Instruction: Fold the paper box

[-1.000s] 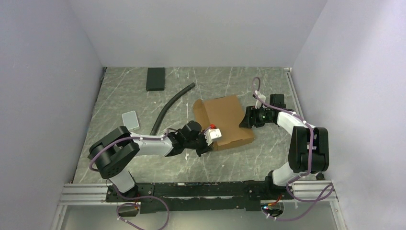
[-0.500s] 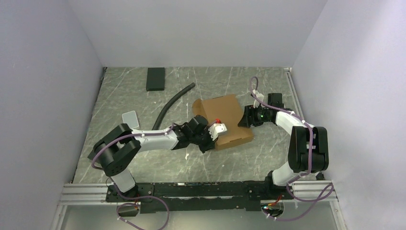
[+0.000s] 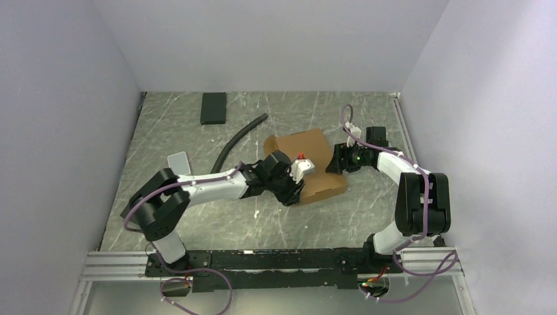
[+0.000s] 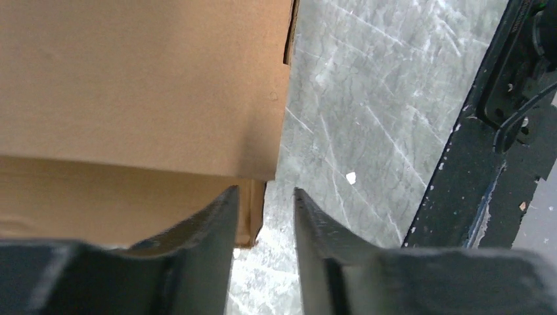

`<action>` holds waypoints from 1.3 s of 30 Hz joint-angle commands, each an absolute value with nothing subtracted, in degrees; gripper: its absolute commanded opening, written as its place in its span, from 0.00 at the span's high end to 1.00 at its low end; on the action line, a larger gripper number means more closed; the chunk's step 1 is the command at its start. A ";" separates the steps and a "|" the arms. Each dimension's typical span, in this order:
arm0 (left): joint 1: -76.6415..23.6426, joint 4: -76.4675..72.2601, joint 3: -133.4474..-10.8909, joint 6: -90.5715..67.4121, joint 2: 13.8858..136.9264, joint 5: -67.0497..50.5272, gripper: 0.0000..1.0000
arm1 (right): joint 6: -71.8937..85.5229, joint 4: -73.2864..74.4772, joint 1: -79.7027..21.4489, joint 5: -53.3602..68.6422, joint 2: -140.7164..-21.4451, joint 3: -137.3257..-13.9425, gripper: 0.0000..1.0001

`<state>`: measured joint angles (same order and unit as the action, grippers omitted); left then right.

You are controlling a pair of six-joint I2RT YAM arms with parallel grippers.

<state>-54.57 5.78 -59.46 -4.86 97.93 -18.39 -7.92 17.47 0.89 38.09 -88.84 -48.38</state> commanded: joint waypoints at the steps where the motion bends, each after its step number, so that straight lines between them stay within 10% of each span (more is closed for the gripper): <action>1: -54.46 4.82 -57.02 -9.82 87.24 -14.39 0.54 | -9.47 18.72 0.26 35.33 -89.45 -49.61 0.34; 9: -47.20 -2.20 -40.94 -26.14 72.90 1.46 0.01 | -11.34 19.51 0.26 36.50 -89.40 -50.18 0.32; 25: -28.75 -24.47 -37.68 -45.40 86.14 -15.94 0.01 | -27.78 29.66 -3.95 39.51 -95.93 -60.74 0.27; 39: -21.05 -12.98 -40.33 -21.62 77.84 -10.17 0.16 | -68.59 49.91 -9.00 37.81 -107.31 -77.40 0.31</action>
